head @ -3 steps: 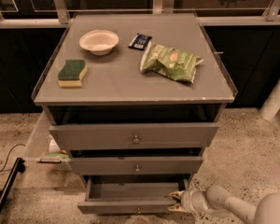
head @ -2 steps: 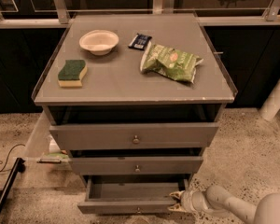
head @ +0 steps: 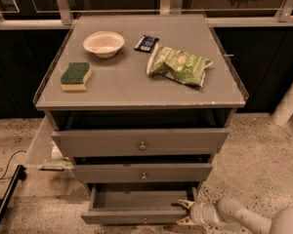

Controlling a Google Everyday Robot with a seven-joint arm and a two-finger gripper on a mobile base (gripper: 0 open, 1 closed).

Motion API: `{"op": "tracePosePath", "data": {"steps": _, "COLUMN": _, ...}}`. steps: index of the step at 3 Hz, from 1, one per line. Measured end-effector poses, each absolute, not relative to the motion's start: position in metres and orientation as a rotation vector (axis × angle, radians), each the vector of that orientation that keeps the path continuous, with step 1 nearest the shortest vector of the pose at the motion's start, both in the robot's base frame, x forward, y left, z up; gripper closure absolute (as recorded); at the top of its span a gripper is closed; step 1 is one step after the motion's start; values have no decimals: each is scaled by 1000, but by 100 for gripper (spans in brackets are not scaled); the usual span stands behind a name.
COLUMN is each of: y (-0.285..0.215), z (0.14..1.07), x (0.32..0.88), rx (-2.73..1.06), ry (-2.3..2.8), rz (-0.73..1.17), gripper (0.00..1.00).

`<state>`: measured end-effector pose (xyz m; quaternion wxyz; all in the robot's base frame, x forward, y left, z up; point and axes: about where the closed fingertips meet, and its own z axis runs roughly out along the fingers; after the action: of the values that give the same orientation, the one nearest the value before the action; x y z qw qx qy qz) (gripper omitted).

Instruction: Open bottom drawer

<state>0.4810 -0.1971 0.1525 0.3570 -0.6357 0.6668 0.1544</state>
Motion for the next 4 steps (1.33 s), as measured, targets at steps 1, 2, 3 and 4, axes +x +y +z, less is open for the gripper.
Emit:
{"op": "tracePosePath", "data": {"steps": 1, "y": -197, "z": 153, "x": 481, "rx": -1641, "ry": 1721, "rz": 399, "gripper": 15}}
{"op": "tracePosePath", "data": {"steps": 2, "y": -213, "z": 143, "x": 458, "rx": -1609, "ry": 1742, "rz": 401, "gripper": 38}}
{"op": "tracePosePath", "data": {"steps": 3, "y": -213, "z": 149, "x": 458, "rx": -1609, "ry": 1741, "rz": 401, "gripper": 61}}
{"op": "tracePosePath", "data": {"steps": 4, "y": -213, "z": 154, "x": 459, "rx": -1609, "ry": 1741, "rz": 400, "gripper": 85}}
